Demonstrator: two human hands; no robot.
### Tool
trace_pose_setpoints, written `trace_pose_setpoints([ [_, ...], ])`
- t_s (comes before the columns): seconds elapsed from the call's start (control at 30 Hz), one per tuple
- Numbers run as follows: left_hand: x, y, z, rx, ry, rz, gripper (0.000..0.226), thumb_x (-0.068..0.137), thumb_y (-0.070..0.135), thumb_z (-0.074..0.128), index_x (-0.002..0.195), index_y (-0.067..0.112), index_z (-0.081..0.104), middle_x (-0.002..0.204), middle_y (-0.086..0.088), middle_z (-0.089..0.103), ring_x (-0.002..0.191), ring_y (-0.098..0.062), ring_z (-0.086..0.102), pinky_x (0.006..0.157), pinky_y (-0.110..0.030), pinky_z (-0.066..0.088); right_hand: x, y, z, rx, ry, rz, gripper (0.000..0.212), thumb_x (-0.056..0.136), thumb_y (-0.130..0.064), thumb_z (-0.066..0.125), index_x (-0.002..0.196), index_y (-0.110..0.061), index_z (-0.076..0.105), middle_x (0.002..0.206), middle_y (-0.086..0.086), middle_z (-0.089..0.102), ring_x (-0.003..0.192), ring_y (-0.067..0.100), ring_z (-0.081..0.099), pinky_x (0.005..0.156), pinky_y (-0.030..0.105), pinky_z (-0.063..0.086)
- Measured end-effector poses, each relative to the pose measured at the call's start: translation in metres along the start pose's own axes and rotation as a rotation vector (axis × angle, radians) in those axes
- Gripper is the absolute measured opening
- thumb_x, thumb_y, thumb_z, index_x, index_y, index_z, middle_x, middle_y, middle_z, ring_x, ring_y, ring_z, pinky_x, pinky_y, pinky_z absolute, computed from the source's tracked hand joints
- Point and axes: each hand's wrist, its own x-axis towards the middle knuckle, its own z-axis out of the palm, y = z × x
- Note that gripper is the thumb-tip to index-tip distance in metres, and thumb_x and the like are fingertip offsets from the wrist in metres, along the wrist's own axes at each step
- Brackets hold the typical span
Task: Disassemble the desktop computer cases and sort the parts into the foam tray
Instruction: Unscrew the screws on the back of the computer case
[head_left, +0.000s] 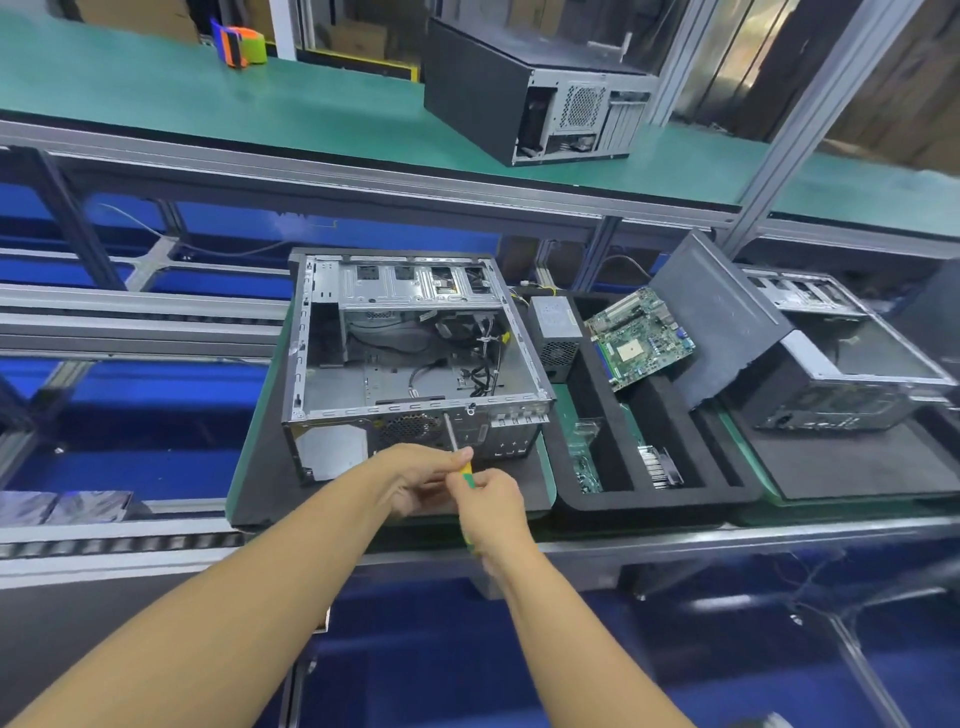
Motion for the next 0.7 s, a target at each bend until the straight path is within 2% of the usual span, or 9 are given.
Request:
trace_pose_setpoints([
  [0.1, 0.003, 0.001, -0.004, -0.004, -0.018, 0.062, 0.015, 0.085, 0.017, 0.076, 0.09, 0.005, 0.07, 0.076, -0.007, 0.074, 0.077, -0.017, 0.068, 0.068, -0.03, 0.059, -0.008, 0.011, -0.027, 0.641, -0.363, 0.323, 0.042, 0.1, -0.041, 0.047, 0.1, -0.006, 0.068, 0.08, 0.01, 0.067, 0.066, 0.023, 0.059, 0.056, 0.03, 0.049],
  [0.17, 0.005, 0.002, -0.003, -0.024, -0.053, 0.1, 0.013, 0.086, 0.016, 0.074, 0.091, 0.004, 0.07, 0.078, -0.007, 0.073, 0.08, -0.015, 0.067, 0.071, -0.028, 0.059, -0.015, 0.025, -0.037, 0.788, -0.555, 0.412, 0.056, 0.099, -0.05, 0.04, 0.099, -0.003, 0.073, 0.083, 0.013, 0.068, 0.061, 0.023, 0.06, 0.048, 0.026, 0.046],
  [0.23, 0.004, 0.001, -0.002, -0.043, -0.103, 0.117, 0.013, 0.089, 0.015, 0.071, 0.093, 0.002, 0.07, 0.084, -0.01, 0.071, 0.079, -0.015, 0.067, 0.07, -0.026, 0.06, -0.018, 0.033, -0.037, 0.911, -0.624, 0.417, 0.06, 0.1, -0.053, 0.039, 0.099, -0.004, 0.074, 0.079, 0.009, 0.065, 0.056, 0.017, 0.058, 0.04, 0.023, 0.04],
  [0.33, 0.001, -0.004, -0.008, -0.101, -0.167, 0.138, 0.02, 0.091, 0.017, 0.066, 0.101, 0.0, 0.069, 0.094, -0.013, 0.071, 0.085, -0.017, 0.069, 0.075, -0.029, 0.061, -0.024, 0.024, -0.026, 1.042, -0.526, 0.415, 0.043, 0.104, -0.042, 0.043, 0.106, -0.004, 0.063, 0.07, 0.004, 0.054, 0.047, 0.008, 0.042, 0.033, 0.018, 0.03],
  [0.4, -0.003, -0.009, -0.014, -0.095, -0.201, 0.096, 0.024, 0.093, 0.024, 0.066, 0.102, 0.002, 0.069, 0.102, -0.016, 0.072, 0.092, -0.021, 0.07, 0.08, -0.034, 0.061, -0.026, 0.019, -0.019, 0.895, -0.389, 0.366, 0.036, 0.107, -0.037, 0.043, 0.106, -0.005, 0.059, 0.069, 0.005, 0.052, 0.046, 0.009, 0.038, 0.035, 0.019, 0.026],
  [0.47, -0.008, -0.012, -0.012, -0.007, -0.221, 0.036, 0.033, 0.087, 0.036, 0.069, 0.1, 0.005, 0.068, 0.096, -0.014, 0.073, 0.085, -0.02, 0.07, 0.081, -0.034, 0.06, -0.033, 0.015, -0.012, 0.509, -0.197, 0.185, 0.034, 0.107, -0.037, 0.043, 0.1, -0.007, 0.059, 0.073, 0.006, 0.056, 0.049, 0.014, 0.042, 0.039, 0.025, 0.031],
  [0.6, -0.01, -0.014, -0.002, 0.082, -0.166, 0.04, 0.04, 0.081, 0.042, 0.075, 0.099, 0.007, 0.068, 0.066, -0.002, 0.066, 0.058, -0.011, 0.06, 0.067, -0.028, 0.056, -0.04, 0.024, 0.005, -0.62, 0.447, -0.565, 0.025, 0.094, -0.031, 0.068, 0.087, -0.008, 0.062, 0.076, 0.009, 0.066, 0.066, 0.027, 0.065, 0.054, 0.032, 0.047],
  [0.63, -0.009, -0.014, -0.001, 0.078, -0.145, 0.037, 0.04, 0.082, 0.04, 0.075, 0.102, 0.006, 0.069, 0.066, -0.001, 0.068, 0.058, -0.011, 0.063, 0.065, -0.028, 0.055, -0.041, 0.024, 0.007, -0.674, 0.475, -0.595, 0.026, 0.093, -0.032, 0.069, 0.089, -0.007, 0.063, 0.077, 0.009, 0.066, 0.068, 0.026, 0.067, 0.055, 0.031, 0.048],
  [0.7, -0.007, -0.015, -0.003, 0.053, -0.122, 0.039, 0.041, 0.081, 0.035, 0.076, 0.107, 0.004, 0.07, 0.067, -0.003, 0.07, 0.061, -0.012, 0.067, 0.061, -0.028, 0.056, -0.041, 0.021, 0.005, -0.402, 0.261, -0.395, 0.029, 0.099, -0.04, 0.058, 0.1, -0.011, 0.057, 0.089, 0.006, 0.065, 0.077, 0.027, 0.064, 0.061, 0.032, 0.046],
])
